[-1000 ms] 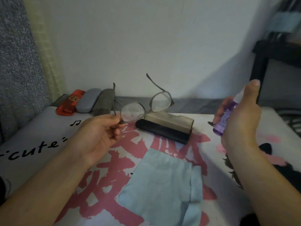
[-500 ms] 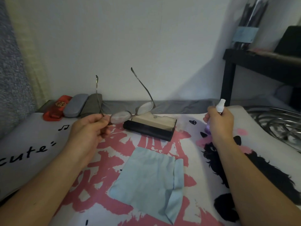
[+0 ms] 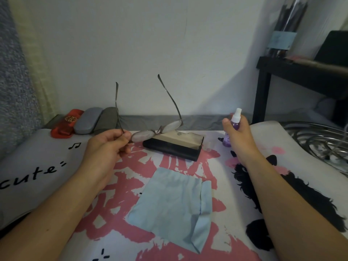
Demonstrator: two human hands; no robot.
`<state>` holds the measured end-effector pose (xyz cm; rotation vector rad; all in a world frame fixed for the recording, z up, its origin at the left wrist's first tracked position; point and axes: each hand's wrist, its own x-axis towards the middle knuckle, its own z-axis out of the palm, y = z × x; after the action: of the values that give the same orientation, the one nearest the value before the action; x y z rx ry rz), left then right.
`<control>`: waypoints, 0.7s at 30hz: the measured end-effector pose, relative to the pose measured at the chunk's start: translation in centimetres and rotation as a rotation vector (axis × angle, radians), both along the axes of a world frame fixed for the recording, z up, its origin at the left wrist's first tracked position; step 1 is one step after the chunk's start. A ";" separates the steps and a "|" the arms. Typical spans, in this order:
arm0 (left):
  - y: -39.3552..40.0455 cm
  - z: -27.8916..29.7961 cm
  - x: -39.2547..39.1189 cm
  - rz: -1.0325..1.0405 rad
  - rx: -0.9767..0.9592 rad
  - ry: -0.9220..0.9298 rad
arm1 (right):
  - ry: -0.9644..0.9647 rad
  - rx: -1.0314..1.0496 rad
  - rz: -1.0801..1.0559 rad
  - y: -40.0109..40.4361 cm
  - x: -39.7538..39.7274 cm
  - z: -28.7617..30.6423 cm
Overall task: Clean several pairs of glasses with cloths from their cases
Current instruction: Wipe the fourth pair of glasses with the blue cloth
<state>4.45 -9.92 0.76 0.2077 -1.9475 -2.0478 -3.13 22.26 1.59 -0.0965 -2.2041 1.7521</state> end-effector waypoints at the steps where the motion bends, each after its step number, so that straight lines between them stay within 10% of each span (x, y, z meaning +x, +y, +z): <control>1: -0.1 -0.1 -0.1 0.004 -0.001 0.001 | 0.044 -0.019 -0.039 0.0 0.2 0.2; 6: -0.5 -0.3 -0.5 0.095 -0.043 0.049 | 0.399 0.144 -0.363 -1.4 1.9 1.4; 13: -2.4 0.0 -1.1 0.271 -0.175 0.171 | 0.410 0.872 0.570 -9.3 5.4 0.1; 21: -5.0 1.0 -1.4 0.342 -0.117 0.305 | 0.348 1.175 0.635 -10.4 5.3 -1.7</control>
<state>3.07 -14.95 1.79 0.1757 -1.7036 -1.6361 2.16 11.82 -0.14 1.1497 -2.7168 0.3204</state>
